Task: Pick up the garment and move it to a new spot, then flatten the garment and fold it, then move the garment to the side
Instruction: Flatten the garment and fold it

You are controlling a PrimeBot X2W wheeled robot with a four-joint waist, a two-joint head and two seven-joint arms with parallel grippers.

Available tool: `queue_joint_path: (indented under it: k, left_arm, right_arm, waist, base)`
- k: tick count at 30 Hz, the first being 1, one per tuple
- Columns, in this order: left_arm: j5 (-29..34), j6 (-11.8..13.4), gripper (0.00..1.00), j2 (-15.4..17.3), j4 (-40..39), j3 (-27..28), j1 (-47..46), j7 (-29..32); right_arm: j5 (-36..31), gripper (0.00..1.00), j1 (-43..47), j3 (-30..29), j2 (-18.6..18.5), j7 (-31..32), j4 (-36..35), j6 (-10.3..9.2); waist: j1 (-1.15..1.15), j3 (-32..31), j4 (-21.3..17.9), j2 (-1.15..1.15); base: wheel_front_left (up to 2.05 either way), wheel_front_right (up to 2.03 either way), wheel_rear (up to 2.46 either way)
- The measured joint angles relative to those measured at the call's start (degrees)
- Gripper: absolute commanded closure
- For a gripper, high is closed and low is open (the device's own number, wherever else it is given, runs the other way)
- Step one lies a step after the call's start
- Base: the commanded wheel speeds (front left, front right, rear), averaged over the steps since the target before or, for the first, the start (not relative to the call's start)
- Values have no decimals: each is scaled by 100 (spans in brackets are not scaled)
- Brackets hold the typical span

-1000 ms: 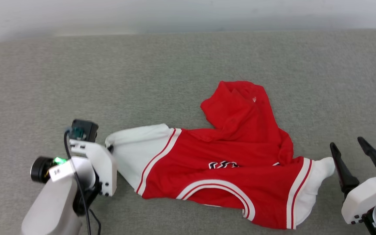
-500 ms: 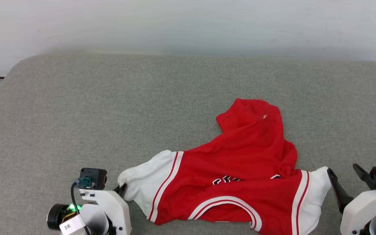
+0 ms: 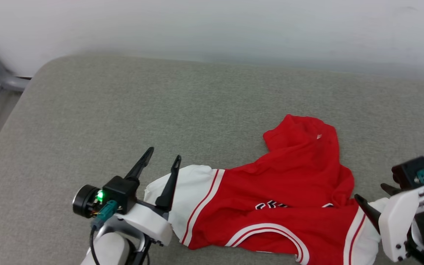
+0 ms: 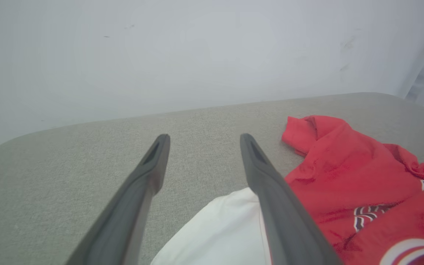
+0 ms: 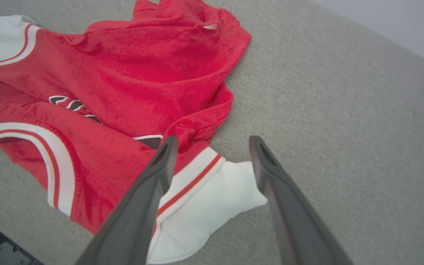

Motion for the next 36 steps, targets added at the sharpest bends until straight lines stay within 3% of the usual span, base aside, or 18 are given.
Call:
queue_joint_path:
  k: [6,13,18,26,27,28,29,36]
  left_arm:
    - [376,-121,0,-357,-479,-7,-114,-70]
    - [464,-342,0,-684,-549,11,-26,-78]
    - [592,-402,0,-810,-622,46,-110,-78]
    - [693,-455,0,-915,-705,65,-207,-78]
    - [695,-461,0,-928,-706,66,-208,-78]
    - [703,-471,0,-936,-706,66,-211,-78]
    - [715,-471,0,-945,-705,64,-216,-78]
    - [735,-478,0,-1000,-693,31,-252,-78]
  right_arm:
    - [381,0,-957,390,-499,1383,54,0]
    - [738,0,-1898,1096,-857,2442,875,-1]
    - [727,0,-2260,1413,-1060,2604,1593,-1]
    - [686,0,-2572,1619,-1067,2305,2485,-1]
    - [697,18,-2584,1662,-1079,2297,2562,-2]
    - [732,68,-2614,1724,-1098,2298,2624,-2]
    - [761,100,-2649,1783,-1134,2285,2668,-2]
    - [474,100,-3211,2134,-1319,1501,3067,4]
  waist:
    - [0,125,357,0]
    - [1,405,827,0]
    - [1,622,1143,0]
    - [1,966,1503,0]
    - [1,998,1534,0]
    - [0,1024,1562,0]
    - [0,1043,1586,0]
    - [1,1094,1680,0]
  base:
    - [0,0,0]
    - [0,0,0]
    - [0,0,0]
    - [0,0,0]
    - [0,0,0]
    - [0,0,0]
    - [0,0,0]
    - [0,0,0]
